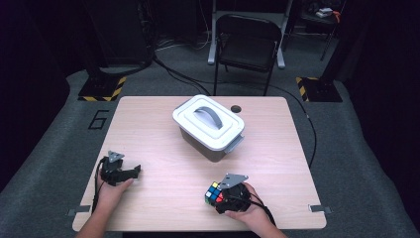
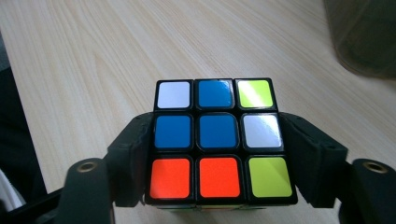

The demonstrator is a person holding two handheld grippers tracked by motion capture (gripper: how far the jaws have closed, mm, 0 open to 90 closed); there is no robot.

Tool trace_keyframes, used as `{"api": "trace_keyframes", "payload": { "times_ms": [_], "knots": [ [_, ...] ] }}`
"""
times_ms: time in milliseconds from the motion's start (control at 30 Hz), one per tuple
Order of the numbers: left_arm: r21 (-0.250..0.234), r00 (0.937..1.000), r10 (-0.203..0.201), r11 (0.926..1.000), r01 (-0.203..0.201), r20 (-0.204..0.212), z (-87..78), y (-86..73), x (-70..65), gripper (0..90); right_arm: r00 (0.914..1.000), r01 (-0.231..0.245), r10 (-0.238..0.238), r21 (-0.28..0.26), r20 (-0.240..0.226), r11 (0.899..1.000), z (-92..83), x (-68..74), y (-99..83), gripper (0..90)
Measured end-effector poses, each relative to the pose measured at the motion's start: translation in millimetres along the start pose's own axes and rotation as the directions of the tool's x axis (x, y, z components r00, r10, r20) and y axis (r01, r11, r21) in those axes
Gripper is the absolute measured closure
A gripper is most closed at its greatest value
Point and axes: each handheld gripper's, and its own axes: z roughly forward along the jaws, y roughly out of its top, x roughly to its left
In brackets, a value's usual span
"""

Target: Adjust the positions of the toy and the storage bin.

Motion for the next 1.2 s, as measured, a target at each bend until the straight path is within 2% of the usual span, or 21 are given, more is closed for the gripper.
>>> {"api": "trace_keyframes", "payload": {
  "times_ms": [167, 200, 367, 600, 700, 1033, 1200],
  "knots": [
    [-0.002, 1.0, 0.002, 1.0, -0.002, 0.0, 0.1, 0.0, 0.1, 14.0, 1.0, 0.001, -0.001, 0.005, 0.009, 1.0, -0.8, -0.6, 0.5, 24.8],
    [0.004, 1.0, -0.002, 1.0, 0.002, 0.001, -0.2, 0.0, -0.1, 14.0, 0.9997, -0.013, 0.013, -0.003, 0.022, 1.0, -2.5, 0.0, 1.7, 23.1],
    [0.0, 1.0, 0.005, 1.0, -0.005, -0.002, 0.1, 0.1, 0.3, 14.0, 0.9996, -0.017, 0.017, -0.018, 0.024, 1.0, -9.4, -1.7, 6.3, 22.0],
    [0.0, 1.0, 0.0, 1.0, 0.0, 0.0, 0.0, 0.0, 0.0, 14.0, 0.9992, -0.041, 0.04, -0.043, -0.008, 0.998, -19.9, -4.6, 17.4, 22.0],
    [-0.001, 1.0, 0.001, 1.0, -0.001, -0.001, 0.1, 0.1, 0.1, 14.0, 0.9993, -0.038, 0.037, -0.046, -0.007, 0.998, -25.1, -5.8, 22.6, 22.5],
    [0.0, 1.0, 0.004, 1.0, -0.004, -0.002, 0.0, 0.1, 0.3, 14.0, 0.9982, -0.045, 0.047, -0.058, 0.037, 0.997, -42.7, -23.1, 44.1, 24.7],
    [-0.002, 1.0, 0.001, 1.0, -0.001, 0.0, 0.1, 0.0, 0.1, 14.0, 0.9964, -0.07, 0.073, -0.066, 0.044, 0.995, -48.8, -34.3, 55.1, 24.8]
  ]
}}
